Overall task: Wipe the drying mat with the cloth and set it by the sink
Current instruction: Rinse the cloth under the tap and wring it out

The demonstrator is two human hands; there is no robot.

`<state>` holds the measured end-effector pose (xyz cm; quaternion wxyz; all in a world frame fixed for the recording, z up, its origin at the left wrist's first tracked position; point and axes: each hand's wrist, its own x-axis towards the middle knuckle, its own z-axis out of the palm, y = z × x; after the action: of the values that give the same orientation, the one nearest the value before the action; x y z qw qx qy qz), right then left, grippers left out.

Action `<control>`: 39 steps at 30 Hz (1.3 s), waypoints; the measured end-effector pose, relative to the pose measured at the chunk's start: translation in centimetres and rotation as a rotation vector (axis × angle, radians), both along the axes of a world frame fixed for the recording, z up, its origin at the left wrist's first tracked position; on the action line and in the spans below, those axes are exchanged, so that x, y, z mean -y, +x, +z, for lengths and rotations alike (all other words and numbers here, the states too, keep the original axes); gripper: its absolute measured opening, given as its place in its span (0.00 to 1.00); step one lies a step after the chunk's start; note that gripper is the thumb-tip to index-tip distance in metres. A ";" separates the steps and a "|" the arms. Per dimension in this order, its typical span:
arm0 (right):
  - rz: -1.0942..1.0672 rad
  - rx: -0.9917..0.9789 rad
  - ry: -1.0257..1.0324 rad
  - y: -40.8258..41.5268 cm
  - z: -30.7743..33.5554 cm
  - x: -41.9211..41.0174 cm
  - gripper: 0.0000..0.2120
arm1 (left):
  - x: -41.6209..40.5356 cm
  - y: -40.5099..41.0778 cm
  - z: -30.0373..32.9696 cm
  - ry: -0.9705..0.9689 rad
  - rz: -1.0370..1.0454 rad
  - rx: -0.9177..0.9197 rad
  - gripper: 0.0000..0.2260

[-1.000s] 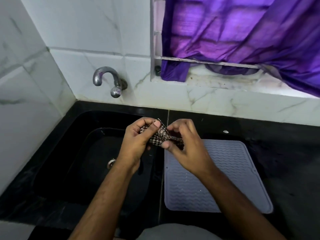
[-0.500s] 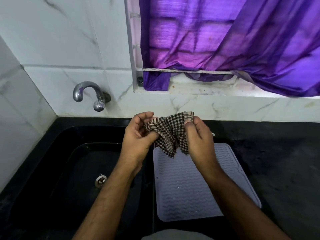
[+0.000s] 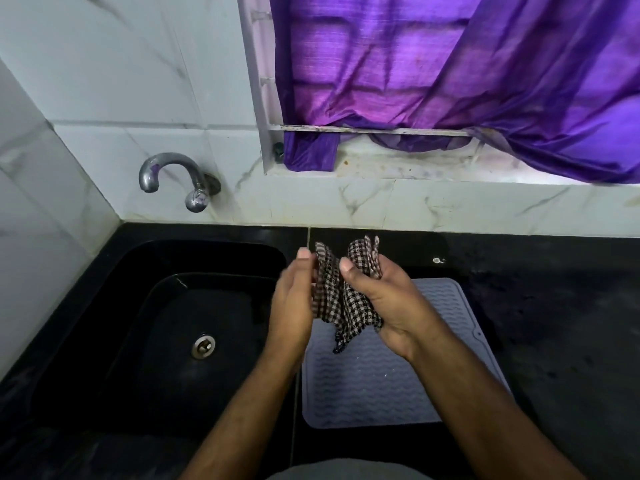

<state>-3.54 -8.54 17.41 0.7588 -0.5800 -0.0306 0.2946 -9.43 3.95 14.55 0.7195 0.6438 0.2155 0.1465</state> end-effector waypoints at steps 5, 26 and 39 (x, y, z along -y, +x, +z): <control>0.093 0.033 0.001 0.4 0.6 1.7 0.15 | 0.6 0.2 -0.7 -0.608 -0.175 -0.125 0.25; 0.094 0.133 -0.152 2.9 -1.9 3.4 0.31 | 2.2 2.7 3.6 -0.506 -0.070 0.113 0.18; 0.031 -0.282 0.350 -0.1 -3.3 3.3 0.34 | 2.4 2.6 2.2 -0.318 -0.216 -0.042 0.14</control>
<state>-3.62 -11.84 14.15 0.8402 -0.3920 0.0159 0.3745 -6.85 1.59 16.71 0.8192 0.5441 0.1803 0.0190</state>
